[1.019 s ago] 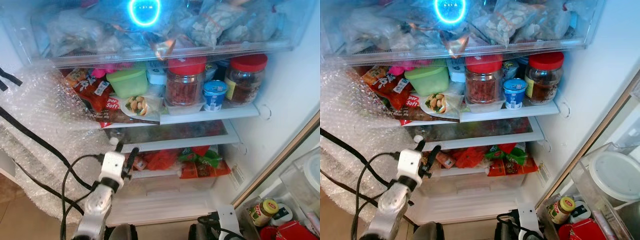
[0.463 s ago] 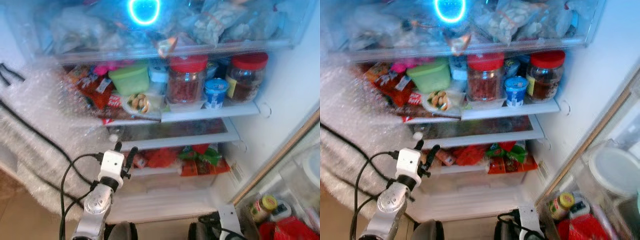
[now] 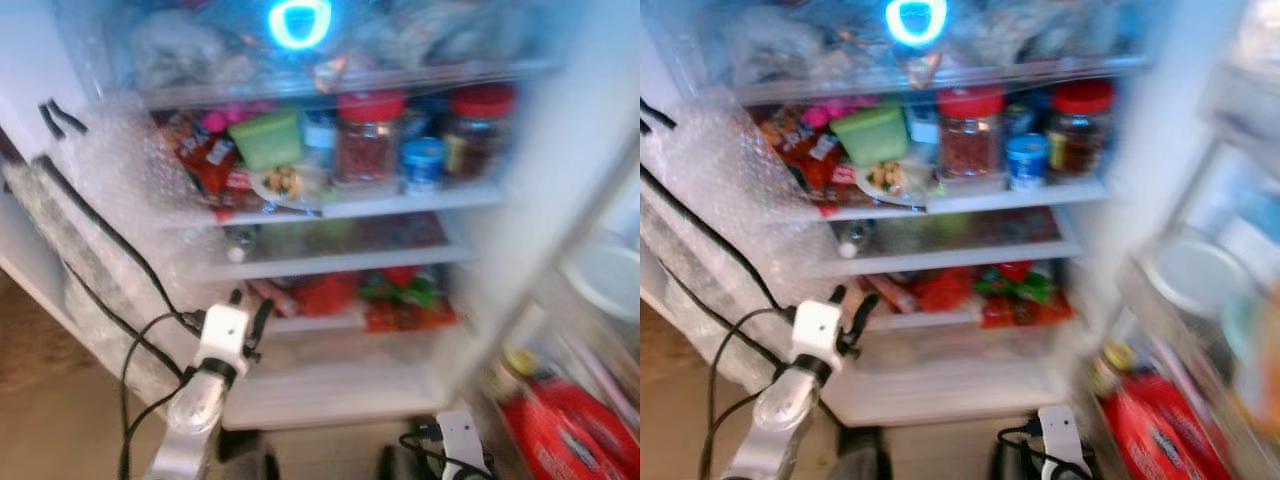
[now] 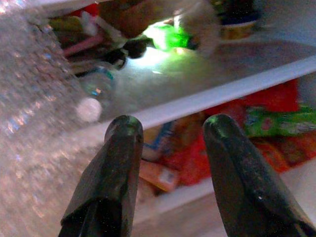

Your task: Restocking fridge

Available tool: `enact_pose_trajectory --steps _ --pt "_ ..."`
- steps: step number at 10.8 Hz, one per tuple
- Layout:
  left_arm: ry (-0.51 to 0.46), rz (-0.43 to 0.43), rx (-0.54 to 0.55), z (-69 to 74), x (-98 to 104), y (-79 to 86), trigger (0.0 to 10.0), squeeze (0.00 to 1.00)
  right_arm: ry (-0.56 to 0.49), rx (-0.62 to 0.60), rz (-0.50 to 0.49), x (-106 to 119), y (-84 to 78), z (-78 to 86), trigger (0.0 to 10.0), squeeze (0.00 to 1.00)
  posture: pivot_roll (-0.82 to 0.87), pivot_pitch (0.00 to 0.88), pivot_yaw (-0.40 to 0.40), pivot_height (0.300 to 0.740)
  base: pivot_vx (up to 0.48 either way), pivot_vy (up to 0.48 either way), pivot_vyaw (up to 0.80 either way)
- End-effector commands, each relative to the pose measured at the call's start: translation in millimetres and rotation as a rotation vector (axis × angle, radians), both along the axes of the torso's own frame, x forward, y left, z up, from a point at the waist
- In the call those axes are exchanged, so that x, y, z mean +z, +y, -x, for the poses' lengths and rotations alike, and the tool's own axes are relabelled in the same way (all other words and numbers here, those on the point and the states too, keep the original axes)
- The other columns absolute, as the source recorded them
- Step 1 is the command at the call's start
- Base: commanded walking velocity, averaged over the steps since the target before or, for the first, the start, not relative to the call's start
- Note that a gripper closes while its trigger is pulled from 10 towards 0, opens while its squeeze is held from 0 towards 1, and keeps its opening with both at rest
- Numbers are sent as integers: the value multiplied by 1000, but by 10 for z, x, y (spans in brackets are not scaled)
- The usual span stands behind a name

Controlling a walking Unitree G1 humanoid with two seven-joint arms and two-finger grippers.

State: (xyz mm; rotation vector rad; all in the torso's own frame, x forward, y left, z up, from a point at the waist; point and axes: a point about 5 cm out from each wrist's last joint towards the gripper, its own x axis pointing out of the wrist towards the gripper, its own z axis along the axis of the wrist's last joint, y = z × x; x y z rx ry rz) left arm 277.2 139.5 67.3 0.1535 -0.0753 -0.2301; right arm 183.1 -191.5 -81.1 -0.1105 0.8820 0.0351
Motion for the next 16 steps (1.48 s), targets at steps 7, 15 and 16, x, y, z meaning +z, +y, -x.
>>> enact_pose_trajectory --steps 7,15,16 --pt "111 -10 132 139 -195 282 10000 0 61 1 -10 -75 23 140 10000 0 -20 26 18 641 -231 0 0" --pt "741 -18 558 928 -1291 967 10000 0 68 13 -16 -83 66 142 10000 0 -13 0 25 641 0 140 0" --pt "752 -5 556 948 -1317 937 10000 0 69 15 -15 -85 68 146 10000 0 -16 0 27 641 0 379 0"
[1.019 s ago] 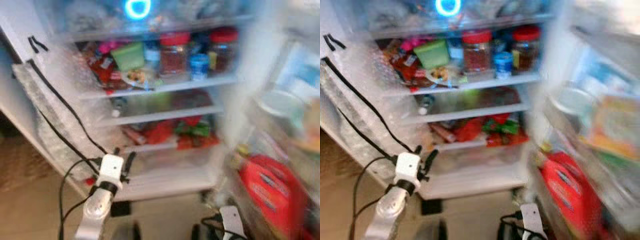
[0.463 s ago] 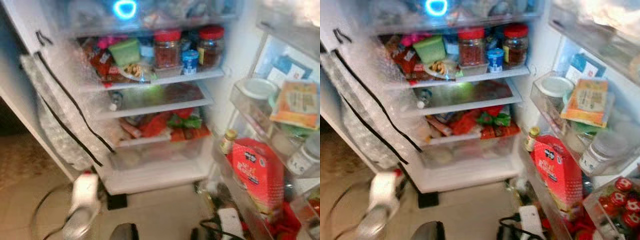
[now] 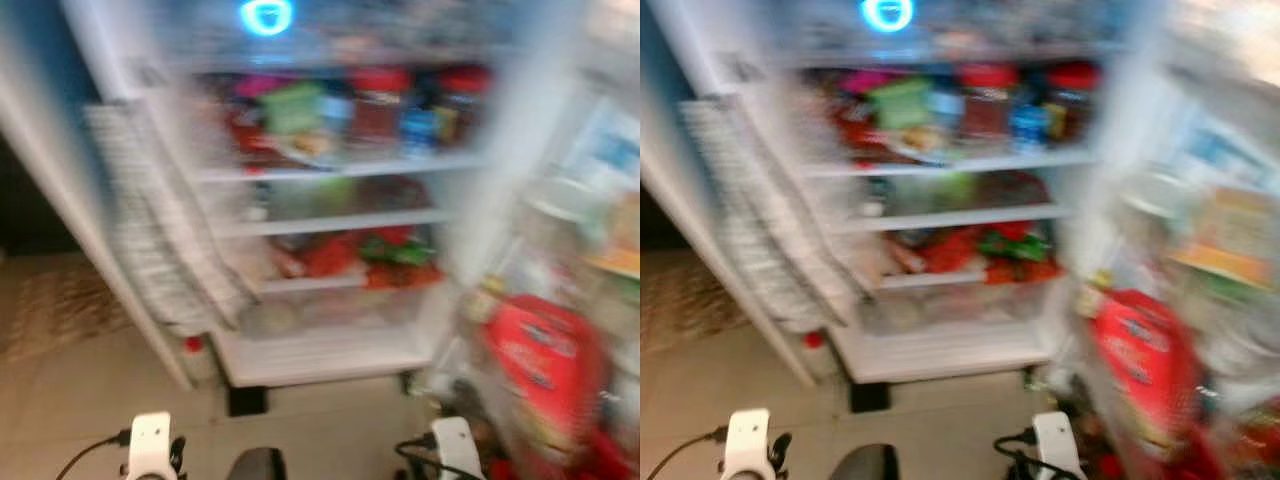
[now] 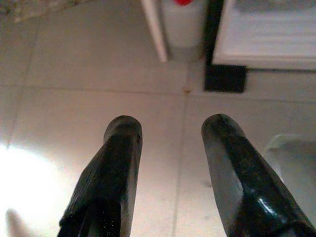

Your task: Restocking fridge

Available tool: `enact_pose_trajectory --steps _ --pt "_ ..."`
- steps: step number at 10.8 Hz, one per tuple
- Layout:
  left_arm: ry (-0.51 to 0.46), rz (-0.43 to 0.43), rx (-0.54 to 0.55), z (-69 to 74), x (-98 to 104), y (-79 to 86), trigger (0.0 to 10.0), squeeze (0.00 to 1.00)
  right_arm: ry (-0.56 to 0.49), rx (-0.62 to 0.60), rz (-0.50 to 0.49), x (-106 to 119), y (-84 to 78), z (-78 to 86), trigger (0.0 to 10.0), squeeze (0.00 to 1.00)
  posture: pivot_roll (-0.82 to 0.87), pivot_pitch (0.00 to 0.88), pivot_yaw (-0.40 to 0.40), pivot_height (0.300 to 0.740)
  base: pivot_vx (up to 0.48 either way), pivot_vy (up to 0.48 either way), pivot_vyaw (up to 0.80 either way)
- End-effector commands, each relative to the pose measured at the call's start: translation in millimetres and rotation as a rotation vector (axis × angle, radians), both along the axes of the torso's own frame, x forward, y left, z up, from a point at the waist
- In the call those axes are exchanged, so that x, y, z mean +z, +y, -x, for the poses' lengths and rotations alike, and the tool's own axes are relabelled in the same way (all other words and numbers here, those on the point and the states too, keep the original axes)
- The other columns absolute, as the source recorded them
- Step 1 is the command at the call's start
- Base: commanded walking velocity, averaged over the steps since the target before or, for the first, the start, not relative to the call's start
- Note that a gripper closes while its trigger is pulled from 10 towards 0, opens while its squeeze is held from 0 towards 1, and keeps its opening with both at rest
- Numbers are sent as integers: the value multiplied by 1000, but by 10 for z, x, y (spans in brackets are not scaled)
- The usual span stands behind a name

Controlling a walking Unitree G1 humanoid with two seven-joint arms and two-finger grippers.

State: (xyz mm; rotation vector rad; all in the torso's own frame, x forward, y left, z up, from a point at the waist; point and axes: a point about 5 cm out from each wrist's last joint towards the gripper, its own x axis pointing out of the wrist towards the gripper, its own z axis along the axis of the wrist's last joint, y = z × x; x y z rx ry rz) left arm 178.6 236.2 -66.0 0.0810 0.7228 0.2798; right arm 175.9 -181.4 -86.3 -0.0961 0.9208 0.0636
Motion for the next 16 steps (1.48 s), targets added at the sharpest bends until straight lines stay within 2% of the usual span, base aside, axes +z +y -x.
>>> enact_pose_trajectory --steps 1,10,13,16 --pt "-7 3 -4 -32 0 -41 10000 0 28 -1 8 -32 -32 73 10000 0 -16 0 27 641 0 379 0" --pt "-21 10 -20 -70 -1 -92 10000 0 41 0 -19 -55 76 96 10000 0 -12 24 21 646 0 374 0" --pt "-32 8 -32 -95 12 -103 10000 0 49 7 -19 -55 77 93 10000 0 -11 24 23 696 0 331 0" --pt "-36 14 -46 -97 8 -133 10000 0 51 5 -22 -55 75 90 10000 0 -11 24 24 740 0 0 0"
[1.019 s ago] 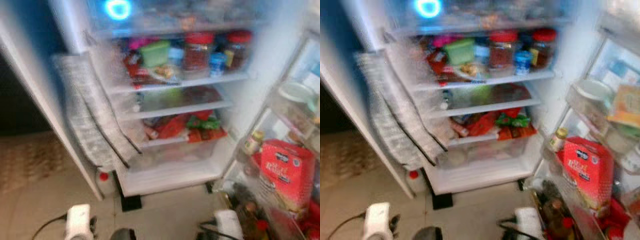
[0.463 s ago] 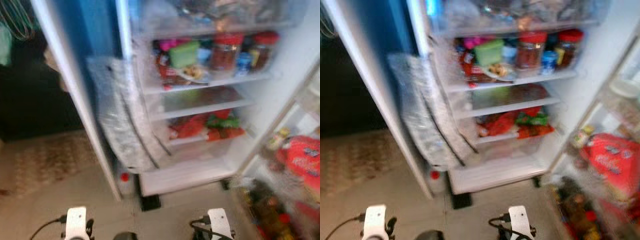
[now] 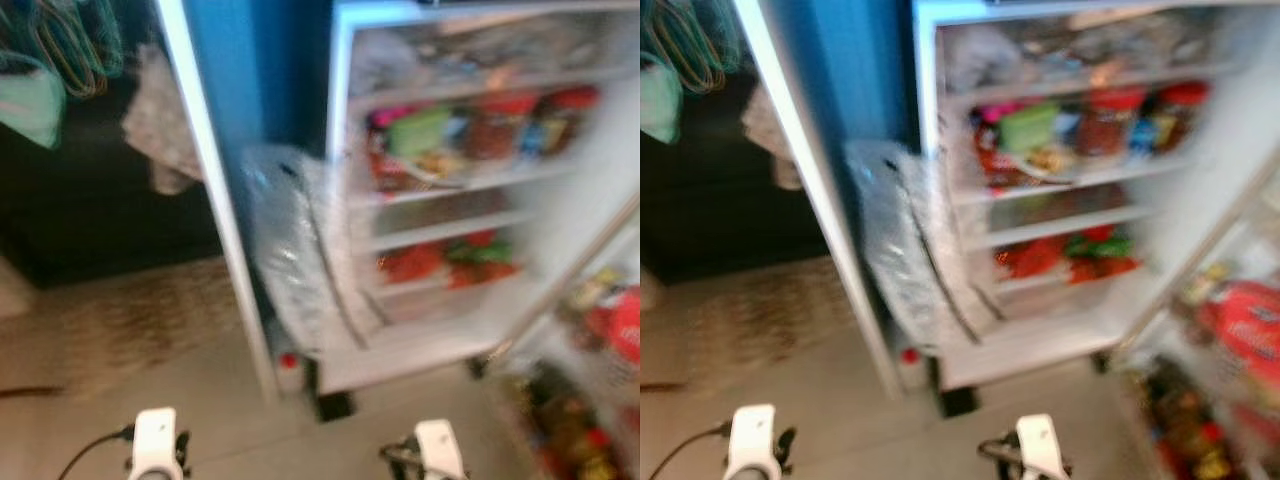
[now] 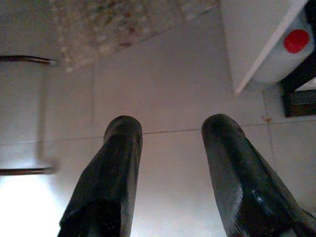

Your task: Restocking fridge

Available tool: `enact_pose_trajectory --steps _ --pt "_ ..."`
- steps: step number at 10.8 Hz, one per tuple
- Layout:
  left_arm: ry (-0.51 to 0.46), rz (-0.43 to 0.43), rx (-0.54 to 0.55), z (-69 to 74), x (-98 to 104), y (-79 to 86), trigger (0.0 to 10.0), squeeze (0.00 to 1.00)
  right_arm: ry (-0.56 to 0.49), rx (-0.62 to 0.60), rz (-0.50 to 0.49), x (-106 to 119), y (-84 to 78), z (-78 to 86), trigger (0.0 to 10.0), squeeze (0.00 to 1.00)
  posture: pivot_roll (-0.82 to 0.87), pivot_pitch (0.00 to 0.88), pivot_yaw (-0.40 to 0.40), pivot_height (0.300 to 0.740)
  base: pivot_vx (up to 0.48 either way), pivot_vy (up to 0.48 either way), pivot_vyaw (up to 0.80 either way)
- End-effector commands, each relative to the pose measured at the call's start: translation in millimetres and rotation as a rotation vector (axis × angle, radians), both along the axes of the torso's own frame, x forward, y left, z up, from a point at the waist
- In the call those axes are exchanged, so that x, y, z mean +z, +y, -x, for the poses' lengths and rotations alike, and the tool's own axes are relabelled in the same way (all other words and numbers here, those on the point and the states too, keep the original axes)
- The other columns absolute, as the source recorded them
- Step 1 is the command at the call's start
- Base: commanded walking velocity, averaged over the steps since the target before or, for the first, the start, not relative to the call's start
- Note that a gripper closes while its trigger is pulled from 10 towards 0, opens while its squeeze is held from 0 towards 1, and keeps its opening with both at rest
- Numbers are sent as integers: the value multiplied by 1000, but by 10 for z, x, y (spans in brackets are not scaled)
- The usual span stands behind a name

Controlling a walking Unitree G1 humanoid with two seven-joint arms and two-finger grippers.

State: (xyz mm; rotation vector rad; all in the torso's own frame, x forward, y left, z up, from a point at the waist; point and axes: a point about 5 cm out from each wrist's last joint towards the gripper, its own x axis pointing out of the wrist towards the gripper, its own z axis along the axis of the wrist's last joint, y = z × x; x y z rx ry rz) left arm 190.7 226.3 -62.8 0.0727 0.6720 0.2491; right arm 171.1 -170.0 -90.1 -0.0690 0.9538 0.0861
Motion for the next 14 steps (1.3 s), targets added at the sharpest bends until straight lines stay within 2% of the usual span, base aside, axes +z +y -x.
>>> enact_pose_trajectory --steps 1,8,14 --pt "16 4 -22 20 -27 -53 10000 0 18 -2 8 -17 -39 43 10000 0 -12 24 25 740 0 0 0" --pt "18 13 -29 12 -30 -72 10000 0 23 -2 8 -21 -41 51 10000 0 -13 25 25 740 0 0 0" --pt "31 24 -41 17 -43 -88 10000 0 32 -29 -7 -35 -91 99 10000 0 -17 3 33 740 0 480 0"
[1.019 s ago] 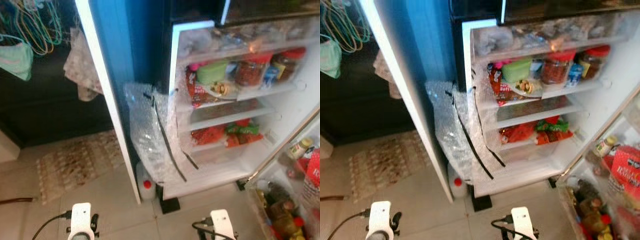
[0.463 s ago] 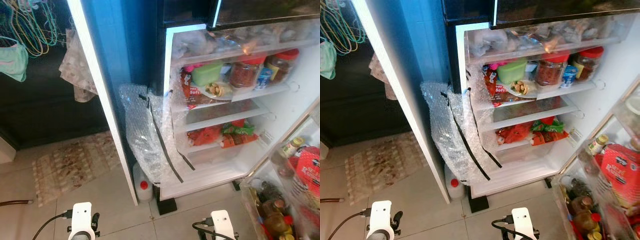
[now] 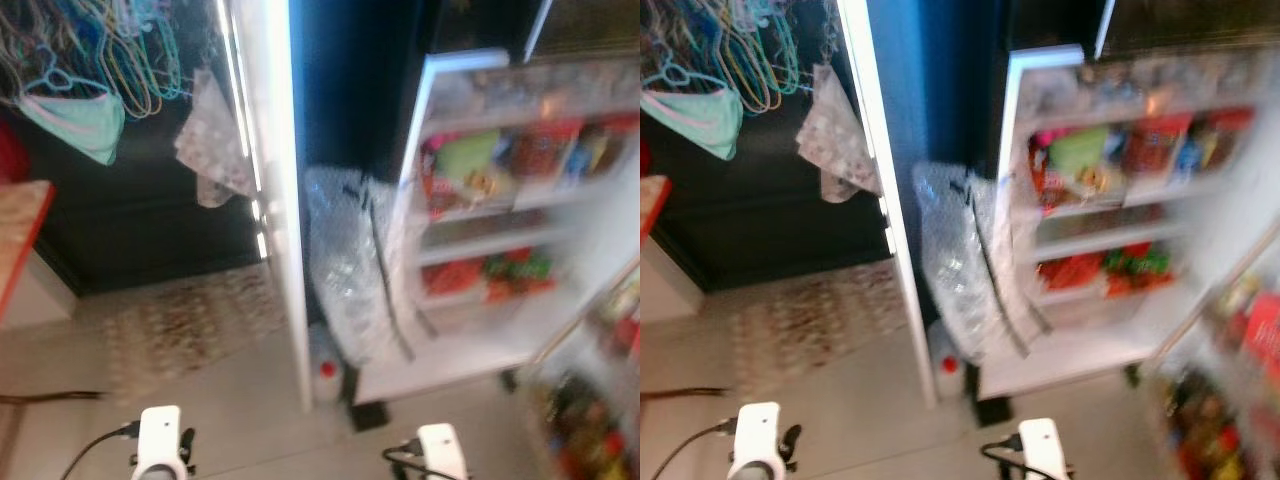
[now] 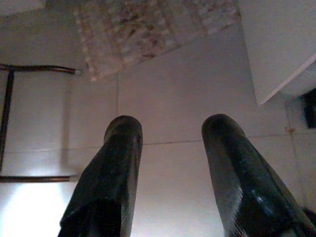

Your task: Restocking fridge

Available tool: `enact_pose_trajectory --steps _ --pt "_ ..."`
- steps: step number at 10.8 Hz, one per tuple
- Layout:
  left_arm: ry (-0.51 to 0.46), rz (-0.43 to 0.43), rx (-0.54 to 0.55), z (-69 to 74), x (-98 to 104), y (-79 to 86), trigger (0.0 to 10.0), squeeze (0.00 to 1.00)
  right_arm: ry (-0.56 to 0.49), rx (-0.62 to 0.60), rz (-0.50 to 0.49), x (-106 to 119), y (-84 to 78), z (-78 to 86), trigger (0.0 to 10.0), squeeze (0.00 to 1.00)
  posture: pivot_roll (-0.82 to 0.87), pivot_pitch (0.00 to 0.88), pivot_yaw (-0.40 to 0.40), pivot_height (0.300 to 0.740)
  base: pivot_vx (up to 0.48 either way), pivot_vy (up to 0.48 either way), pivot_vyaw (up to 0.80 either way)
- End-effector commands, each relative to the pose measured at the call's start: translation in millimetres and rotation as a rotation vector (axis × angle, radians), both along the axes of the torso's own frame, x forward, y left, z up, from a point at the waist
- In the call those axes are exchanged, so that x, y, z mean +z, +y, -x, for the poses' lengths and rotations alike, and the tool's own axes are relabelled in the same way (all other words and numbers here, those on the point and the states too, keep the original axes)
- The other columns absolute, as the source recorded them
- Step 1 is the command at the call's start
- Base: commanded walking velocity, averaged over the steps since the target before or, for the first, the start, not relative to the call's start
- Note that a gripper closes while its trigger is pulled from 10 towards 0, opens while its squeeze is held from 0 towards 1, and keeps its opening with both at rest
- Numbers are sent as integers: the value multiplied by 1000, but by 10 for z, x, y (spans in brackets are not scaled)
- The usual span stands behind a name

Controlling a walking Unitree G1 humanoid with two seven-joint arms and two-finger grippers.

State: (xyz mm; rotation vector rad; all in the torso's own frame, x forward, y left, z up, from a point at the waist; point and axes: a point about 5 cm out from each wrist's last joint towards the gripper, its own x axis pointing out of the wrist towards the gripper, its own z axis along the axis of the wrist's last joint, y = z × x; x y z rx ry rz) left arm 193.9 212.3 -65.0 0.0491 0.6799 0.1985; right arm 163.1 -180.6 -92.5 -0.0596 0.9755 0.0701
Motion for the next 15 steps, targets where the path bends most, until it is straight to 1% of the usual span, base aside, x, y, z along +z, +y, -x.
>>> enact_pose_trajectory --steps 1,2,4,6,7,8,9,10,13,14,15 --pt "28 -17 -6 56 -25 55 10000 0 14 -16 -9 -15 15 27 10000 0 -21 0 37 740 0 480 -744" --pt "32 -17 -7 62 -28 60 10000 0 16 -17 -9 -17 14 32 10000 0 -21 0 38 740 0 281 -738" --pt "50 -25 -21 78 -39 74 10000 0 15 -21 -3 -18 14 35 10000 0 -23 0 40 740 0 0 -731" --pt "61 -3 2 104 -52 103 10000 0 8 -13 26 -11 1 19 10000 0 -18 0 40 740 0 0 -731" --pt "66 5 29 130 -58 147 10000 0 1 6 38 -2 -1 0 10000 0 -17 0 40 740 0 0 -731" --pt "88 2 17 157 -77 148 10000 0 -16 59 47 13 2 -25 10000 0 -6 5 38 740 0 0 -725" --pt "101 14 40 182 -87 179 10000 0 -28 55 29 19 -13 -23 10000 0 -13 11 45 740 0 0 -731" --pt "118 20 32 199 -105 163 10000 0 -22 50 -16 9 -5 9 10000 0 -18 15 49 740 0 0 -725" --pt "135 30 16 184 -112 130 10000 0 -12 69 -79 -3 33 45 10000 0 -34 24 65 740 0 0 -725" --pt "144 24 10 189 -117 130 10000 0 -13 59 -75 -2 24 42 10000 0 -33 24 64 740 0 0 -731" --pt "146 25 12 189 -118 135 10000 0 -17 23 -50 3 -24 32 10000 0 -27 22 67 740 0 0 -719"
